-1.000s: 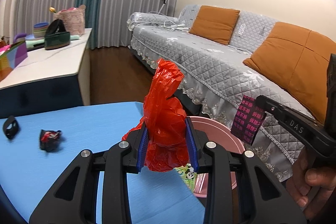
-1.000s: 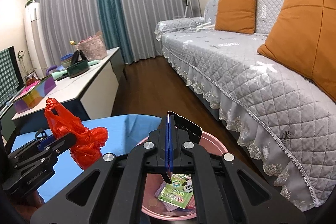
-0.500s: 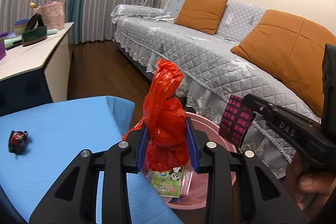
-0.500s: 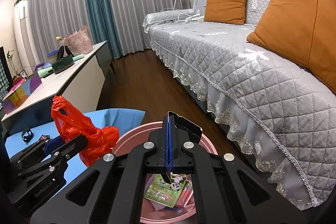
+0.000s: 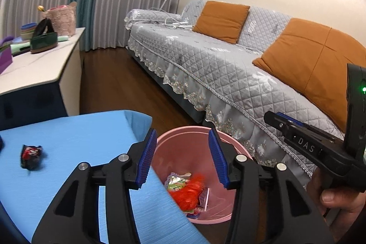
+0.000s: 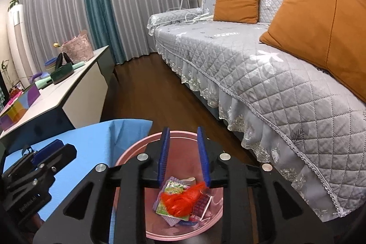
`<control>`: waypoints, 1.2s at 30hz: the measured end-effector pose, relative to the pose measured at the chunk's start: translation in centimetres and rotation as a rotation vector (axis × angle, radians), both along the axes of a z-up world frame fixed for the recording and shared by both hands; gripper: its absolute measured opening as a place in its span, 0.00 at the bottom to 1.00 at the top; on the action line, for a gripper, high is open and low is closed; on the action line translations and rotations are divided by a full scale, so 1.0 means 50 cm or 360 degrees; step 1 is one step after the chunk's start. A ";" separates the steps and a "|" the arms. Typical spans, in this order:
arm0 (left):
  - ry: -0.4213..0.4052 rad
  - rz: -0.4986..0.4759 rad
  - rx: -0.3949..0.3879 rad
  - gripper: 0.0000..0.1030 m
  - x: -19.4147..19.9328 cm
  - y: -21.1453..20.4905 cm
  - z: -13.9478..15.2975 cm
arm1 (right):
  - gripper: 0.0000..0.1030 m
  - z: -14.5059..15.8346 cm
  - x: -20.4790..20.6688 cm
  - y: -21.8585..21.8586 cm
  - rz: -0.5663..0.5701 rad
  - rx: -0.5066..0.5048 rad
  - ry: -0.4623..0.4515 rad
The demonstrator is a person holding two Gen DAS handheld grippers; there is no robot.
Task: Collect trash
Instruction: 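Lower the red bag over the pink bin and open the left tool, then move the left tool to the black band while the right tool approaches the black-red pouch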
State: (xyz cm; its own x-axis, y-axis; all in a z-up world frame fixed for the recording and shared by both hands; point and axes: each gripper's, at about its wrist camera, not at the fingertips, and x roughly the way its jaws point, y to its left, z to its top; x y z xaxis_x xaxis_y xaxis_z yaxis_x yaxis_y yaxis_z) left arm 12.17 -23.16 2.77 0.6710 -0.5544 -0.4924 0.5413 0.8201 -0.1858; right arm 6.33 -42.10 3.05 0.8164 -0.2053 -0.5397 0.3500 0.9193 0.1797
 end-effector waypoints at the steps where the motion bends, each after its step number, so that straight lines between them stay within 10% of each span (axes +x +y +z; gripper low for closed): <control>1: -0.0010 0.0009 -0.0003 0.45 -0.004 0.009 0.007 | 0.25 0.003 0.000 0.005 0.0007 0.0000 -0.0006; 20: -0.0100 0.0350 0.0012 0.45 -0.044 0.277 0.072 | 0.26 0.059 0.038 0.235 0.0303 0.0041 -0.0094; 36: -0.0022 0.0705 0.0031 0.45 -0.014 0.500 0.017 | 0.58 0.017 0.125 0.424 0.0566 0.0058 -0.0052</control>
